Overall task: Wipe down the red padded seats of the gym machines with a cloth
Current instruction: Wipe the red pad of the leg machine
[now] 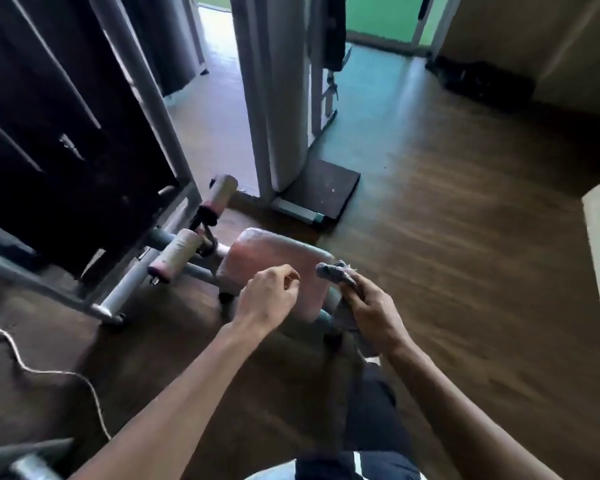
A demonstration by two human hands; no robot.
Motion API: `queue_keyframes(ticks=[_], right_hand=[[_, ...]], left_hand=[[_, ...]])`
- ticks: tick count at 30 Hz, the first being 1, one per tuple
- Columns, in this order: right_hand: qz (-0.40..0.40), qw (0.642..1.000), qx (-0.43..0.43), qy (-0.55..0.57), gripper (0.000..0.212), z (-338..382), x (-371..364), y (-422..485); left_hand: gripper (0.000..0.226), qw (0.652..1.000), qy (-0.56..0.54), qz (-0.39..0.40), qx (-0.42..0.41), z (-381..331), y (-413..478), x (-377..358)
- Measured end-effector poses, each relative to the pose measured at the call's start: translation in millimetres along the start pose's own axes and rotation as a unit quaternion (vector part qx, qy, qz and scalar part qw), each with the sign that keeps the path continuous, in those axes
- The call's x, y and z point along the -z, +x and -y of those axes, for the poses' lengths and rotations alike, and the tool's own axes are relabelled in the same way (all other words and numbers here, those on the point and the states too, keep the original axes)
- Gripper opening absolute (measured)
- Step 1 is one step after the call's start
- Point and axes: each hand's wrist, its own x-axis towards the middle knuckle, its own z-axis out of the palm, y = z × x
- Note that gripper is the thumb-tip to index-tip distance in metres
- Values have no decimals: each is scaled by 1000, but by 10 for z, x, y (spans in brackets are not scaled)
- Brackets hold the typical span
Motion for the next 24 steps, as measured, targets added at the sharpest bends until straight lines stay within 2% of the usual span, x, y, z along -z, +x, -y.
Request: queue_keyframes(ticks=[4, 7, 9, 14, 21, 24], right_hand=[[125, 991, 54, -16, 25, -293, 69, 1178], [226, 970, 80, -40, 30, -489, 63, 1915], [281, 951, 102, -73, 25, -574, 77, 2284], [383, 888, 154, -204, 33, -1024, -28, 2817], [449, 824, 191, -287, 37, -2276, -551, 3207], [468, 784, 270, -306, 44, -2963, -878, 3354]], left_hand=[[16, 990, -43, -75, 110, -34, 664, -358], [14, 956, -103, -146, 235, -71, 997, -661], [15, 932, -135, -167, 293, -115, 1157, -912], [29, 877, -190, -190, 398, -152, 1317, -1636], [37, 804, -253, -214, 494, 359, 1574, -3052], [37, 794, -236, -268, 492, 754, 1784, -3671]])
